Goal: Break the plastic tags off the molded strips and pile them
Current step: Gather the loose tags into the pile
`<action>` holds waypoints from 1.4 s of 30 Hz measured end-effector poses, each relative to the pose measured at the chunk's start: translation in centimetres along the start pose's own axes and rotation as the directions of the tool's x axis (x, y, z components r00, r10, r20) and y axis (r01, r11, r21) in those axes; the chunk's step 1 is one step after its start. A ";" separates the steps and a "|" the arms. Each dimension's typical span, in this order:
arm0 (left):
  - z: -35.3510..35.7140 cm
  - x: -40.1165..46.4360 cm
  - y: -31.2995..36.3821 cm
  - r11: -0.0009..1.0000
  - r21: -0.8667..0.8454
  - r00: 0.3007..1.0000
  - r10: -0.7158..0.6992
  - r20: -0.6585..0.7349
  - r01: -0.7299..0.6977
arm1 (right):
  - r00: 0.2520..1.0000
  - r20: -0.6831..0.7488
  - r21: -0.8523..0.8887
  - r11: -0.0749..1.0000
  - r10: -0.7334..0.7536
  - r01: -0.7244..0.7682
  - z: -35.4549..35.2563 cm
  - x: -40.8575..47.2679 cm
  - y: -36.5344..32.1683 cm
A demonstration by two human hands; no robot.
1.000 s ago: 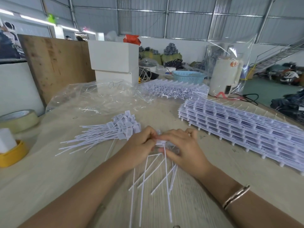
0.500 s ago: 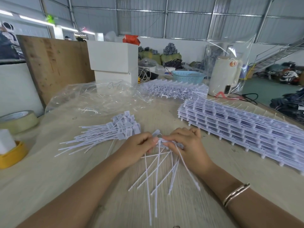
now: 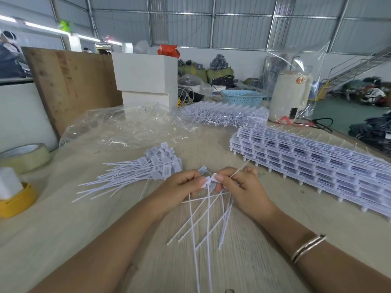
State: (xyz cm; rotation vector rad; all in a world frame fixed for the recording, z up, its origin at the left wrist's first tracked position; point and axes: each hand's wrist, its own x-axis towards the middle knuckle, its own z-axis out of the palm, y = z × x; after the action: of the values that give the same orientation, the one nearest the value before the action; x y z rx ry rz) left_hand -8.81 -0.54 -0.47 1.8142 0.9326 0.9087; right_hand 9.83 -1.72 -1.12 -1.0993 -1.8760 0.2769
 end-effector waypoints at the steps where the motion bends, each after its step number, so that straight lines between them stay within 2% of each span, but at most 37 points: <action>1: 0.0 -0.1 0.1 1.000 -0.019 1.000 -0.004 0.011 0.004 | 1.000 -0.001 0.026 1.000 -0.015 0.015 -0.1 0.0 -0.2; 7: -0.1 -0.1 -0.1 0.997 -0.071 0.999 0.023 0.024 -0.021 | 0.999 0.041 0.114 0.993 -0.025 0.021 -0.2 0.1 -0.5; 10: -0.5 -0.2 -0.3 0.996 -0.084 0.999 0.034 0.004 -0.034 | 0.975 -0.057 0.406 0.897 0.213 -0.172 -1.4 0.3 0.2; 11: -0.7 -0.3 -0.5 0.994 -0.107 0.999 0.036 -0.025 -0.038 | 0.965 -0.097 0.413 0.892 0.245 -0.185 -1.8 0.3 0.5; 12: -0.8 -0.2 -0.6 0.991 -0.130 0.998 0.035 -0.056 -0.042 | 0.972 -0.106 0.314 0.935 0.210 -0.167 -2.1 0.3 0.9; 14: -0.8 0.0 -0.8 0.982 -0.183 0.996 0.025 -0.080 -0.040 | 0.998 -0.022 0.014 0.998 0.063 -0.062 -1.7 0.2 1.5; 16: -0.8 0.3 -0.9 0.971 -0.240 0.998 0.005 -0.059 -0.020 | 0.994 0.078 -0.236 0.968 -0.071 0.088 -0.6 0.2 1.7; 18: -0.8 0.6 -1.0 0.978 -0.211 1.000 -0.006 -0.029 0.000 | 0.989 0.107 -0.322 0.938 -0.098 0.128 -0.2 0.2 1.8; 21: -1.0 0.6 -1.5 0.978 -0.209 0.999 -0.013 -0.035 0.005 | 0.998 0.063 -0.330 0.944 -0.009 0.029 -0.6 0.3 2.1; 25: -0.7 0.6 -1.5 0.970 -0.242 0.998 -0.041 -0.050 0.027 | 0.990 0.126 -0.383 0.924 0.059 -0.006 -0.4 0.2 1.9; 27: -0.7 0.6 -1.5 0.970 -0.243 0.999 -0.037 -0.031 0.029 | 0.996 0.088 -0.416 0.909 -0.002 0.039 -0.5 0.1 1.4; 29: -0.6 0.6 -1.5 0.970 -0.243 0.999 -0.033 -0.004 0.031 | 0.990 0.058 -0.429 0.893 -0.127 0.140 -0.6 -0.2 0.8; 34: -0.5 0.5 -1.6 0.980 -0.200 1.000 -0.014 0.015 0.017 | 0.926 0.091 -0.514 0.779 -0.367 0.360 0.2 -0.3 0.1; 36: -0.5 0.5 -1.7 0.979 -0.204 1.000 -0.010 -0.020 0.006 | 0.902 0.004 -0.524 0.768 -0.431 0.370 0.3 -0.1 0.3; 39: -0.5 0.6 -1.7 0.980 -0.197 0.996 -0.016 -0.089 -0.002 | 0.897 -0.130 -0.486 0.815 -0.423 0.314 -0.3 0.0 0.6; 42: -0.5 0.5 -1.4 0.996 -0.091 0.996 -0.021 -0.083 0.014 | 0.907 -0.118 -0.510 0.808 -0.404 0.294 -0.2 0.0 0.5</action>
State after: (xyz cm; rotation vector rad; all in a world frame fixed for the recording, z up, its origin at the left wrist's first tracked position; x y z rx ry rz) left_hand -9.29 0.54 -1.50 1.7004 0.9428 1.0064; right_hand 10.30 -1.49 -1.27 -1.0157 -1.9454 -0.5420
